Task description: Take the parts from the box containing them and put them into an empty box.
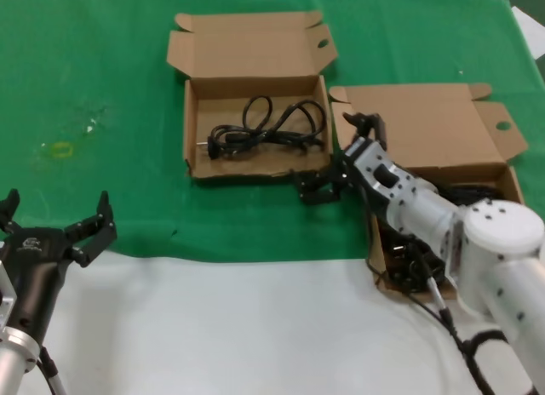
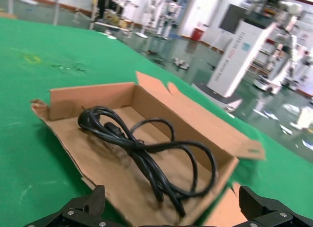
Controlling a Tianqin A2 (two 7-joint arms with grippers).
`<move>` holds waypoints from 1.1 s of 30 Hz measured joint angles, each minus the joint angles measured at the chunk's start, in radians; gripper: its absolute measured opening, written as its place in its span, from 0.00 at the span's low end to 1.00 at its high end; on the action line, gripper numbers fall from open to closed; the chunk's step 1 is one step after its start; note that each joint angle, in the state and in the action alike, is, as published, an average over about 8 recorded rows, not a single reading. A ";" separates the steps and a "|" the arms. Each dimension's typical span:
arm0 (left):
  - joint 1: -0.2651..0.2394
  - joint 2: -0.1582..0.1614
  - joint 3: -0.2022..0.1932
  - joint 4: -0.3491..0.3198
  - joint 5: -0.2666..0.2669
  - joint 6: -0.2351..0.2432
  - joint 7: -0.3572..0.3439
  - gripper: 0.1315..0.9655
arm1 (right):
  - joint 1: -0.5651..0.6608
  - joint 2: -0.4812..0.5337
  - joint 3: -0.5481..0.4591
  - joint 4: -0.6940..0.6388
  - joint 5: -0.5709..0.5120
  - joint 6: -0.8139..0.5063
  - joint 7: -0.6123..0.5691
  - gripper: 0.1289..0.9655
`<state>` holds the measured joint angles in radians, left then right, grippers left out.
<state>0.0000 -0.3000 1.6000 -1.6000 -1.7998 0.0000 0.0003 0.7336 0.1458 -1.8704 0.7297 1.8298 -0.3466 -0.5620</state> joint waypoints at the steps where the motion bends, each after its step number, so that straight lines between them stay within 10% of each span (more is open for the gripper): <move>1: 0.000 0.000 0.000 0.000 0.000 0.000 0.000 0.69 | -0.017 0.004 0.006 0.020 -0.001 0.008 0.013 1.00; 18: 0.000 0.000 0.000 0.000 0.000 0.000 0.000 0.98 | -0.322 0.068 0.118 0.381 -0.013 0.152 0.246 1.00; 33: 0.000 0.000 0.000 0.000 0.000 0.000 0.000 1.00 | -0.590 0.124 0.217 0.700 -0.024 0.279 0.452 1.00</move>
<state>0.0000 -0.3000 1.6000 -1.6000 -1.8000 0.0000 -0.0001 0.1433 0.2698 -1.6529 1.4296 1.8058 -0.0678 -0.1098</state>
